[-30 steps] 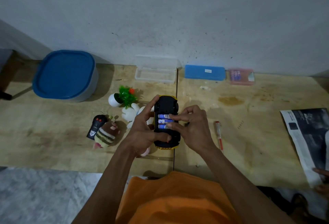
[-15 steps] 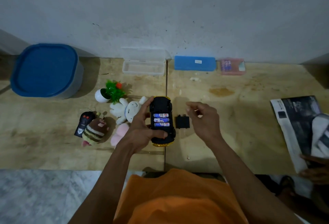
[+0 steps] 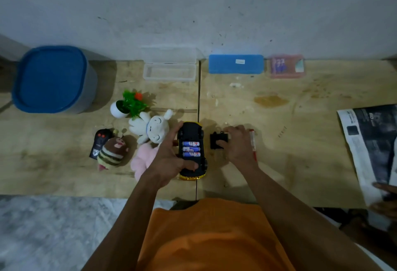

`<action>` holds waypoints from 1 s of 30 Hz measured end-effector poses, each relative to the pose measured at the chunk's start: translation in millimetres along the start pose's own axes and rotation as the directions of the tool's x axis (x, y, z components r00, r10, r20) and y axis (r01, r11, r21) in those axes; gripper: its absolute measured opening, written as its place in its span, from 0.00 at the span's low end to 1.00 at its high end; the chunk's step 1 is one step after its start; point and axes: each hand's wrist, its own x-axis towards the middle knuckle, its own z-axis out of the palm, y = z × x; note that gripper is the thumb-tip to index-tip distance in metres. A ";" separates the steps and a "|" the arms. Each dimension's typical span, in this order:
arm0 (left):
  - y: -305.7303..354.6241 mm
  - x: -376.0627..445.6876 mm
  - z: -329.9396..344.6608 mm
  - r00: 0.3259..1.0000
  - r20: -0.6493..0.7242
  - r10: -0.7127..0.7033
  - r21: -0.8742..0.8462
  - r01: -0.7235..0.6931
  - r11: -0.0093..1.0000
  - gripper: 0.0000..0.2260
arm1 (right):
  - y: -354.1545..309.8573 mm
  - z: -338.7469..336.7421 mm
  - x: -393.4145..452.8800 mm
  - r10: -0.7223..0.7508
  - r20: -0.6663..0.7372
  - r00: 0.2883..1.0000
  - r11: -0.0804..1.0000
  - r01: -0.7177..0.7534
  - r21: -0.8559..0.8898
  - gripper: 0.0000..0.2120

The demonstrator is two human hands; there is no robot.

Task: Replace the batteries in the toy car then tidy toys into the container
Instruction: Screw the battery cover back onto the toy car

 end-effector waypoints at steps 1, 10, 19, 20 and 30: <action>1.0 0.9 0.8 1.000 -0.002 0.000 0.001 0.000 1.000 0.55 | 0.2 0.1 0.1 -0.007 0.002 1.000 1.000 0.007 -0.012 0.21; 13.2 8.7 8.2 1.000 0.015 0.001 0.032 -0.001 0.999 0.54 | 1.6 -1.6 1.7 0.001 0.064 0.998 0.970 -0.017 0.244 0.18; 22.2 0.9 1.1 0.998 0.035 0.057 0.003 -0.057 0.998 0.54 | -4.2 -23.3 -10.1 -0.002 -0.137 0.991 0.875 0.068 0.479 0.02; 22.9 -0.8 -0.8 0.997 0.037 0.070 -0.004 -0.070 0.998 0.53 | -9.0 -29.1 -12.3 0.013 -0.140 0.990 0.857 0.062 0.512 0.02; 47.5 -28.8 -17.5 0.977 0.087 0.194 -0.065 -0.189 0.980 0.53 | -92.0 -89.0 -57.4 -0.123 -0.124 0.985 0.621 0.174 0.764 0.01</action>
